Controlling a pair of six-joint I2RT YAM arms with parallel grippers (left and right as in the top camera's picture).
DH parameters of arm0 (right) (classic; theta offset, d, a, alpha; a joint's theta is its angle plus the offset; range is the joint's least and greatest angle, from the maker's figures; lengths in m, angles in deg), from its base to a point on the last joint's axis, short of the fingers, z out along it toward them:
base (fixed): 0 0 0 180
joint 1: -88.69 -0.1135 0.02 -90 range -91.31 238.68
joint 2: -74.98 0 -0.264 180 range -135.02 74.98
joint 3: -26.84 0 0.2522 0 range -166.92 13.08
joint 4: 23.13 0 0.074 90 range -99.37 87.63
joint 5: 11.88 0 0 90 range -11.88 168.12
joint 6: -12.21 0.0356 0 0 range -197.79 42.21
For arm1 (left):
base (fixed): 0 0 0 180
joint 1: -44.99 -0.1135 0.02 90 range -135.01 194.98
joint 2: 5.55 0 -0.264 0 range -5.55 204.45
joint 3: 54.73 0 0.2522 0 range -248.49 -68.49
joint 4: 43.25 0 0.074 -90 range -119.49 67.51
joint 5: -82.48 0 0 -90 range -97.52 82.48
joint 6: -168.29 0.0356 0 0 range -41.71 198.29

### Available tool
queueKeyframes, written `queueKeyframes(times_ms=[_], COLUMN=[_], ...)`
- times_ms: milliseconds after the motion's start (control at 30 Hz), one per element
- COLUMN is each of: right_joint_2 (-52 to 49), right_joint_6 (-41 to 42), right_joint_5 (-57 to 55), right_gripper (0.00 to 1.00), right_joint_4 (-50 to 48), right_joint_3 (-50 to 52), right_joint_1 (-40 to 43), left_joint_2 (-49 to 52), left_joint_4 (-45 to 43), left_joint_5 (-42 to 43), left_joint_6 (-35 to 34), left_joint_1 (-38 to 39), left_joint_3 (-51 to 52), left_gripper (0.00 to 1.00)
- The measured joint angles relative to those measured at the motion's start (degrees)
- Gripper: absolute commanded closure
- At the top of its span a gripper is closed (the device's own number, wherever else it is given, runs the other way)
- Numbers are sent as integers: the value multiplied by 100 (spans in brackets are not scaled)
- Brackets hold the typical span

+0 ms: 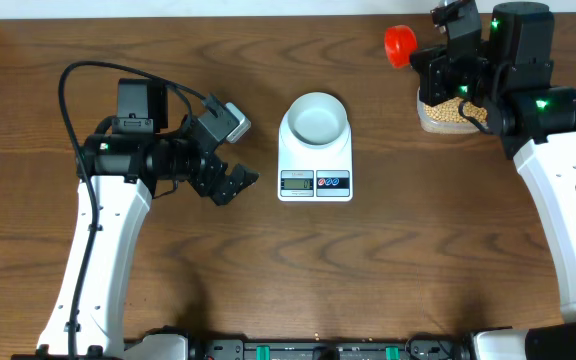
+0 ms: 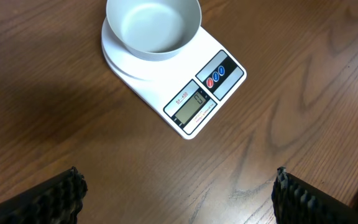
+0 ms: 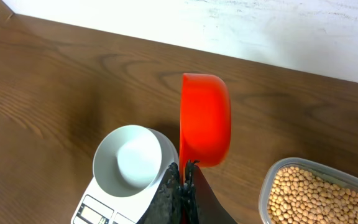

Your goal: Scoop item into bowl and weigh 50g on scale

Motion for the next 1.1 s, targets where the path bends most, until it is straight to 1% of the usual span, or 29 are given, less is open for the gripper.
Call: queueKeyframes(times_ms=[700,1100], right_joint_2=[0,0], right_joint_6=[0,0], right_joint_5=[0,0], right_gripper=[99,99], right_joint_4=[-2,52], right_joint_3=[0,0], right_joint_1=[0,0], left_joint_2=[-13,-216], left_joint_4=[0,15], left_joint_5=[0,-15], left_joint_6=[0,0], left_joint_1=[0,0], left_joint_3=[0,-2], left_gripper=[2,2])
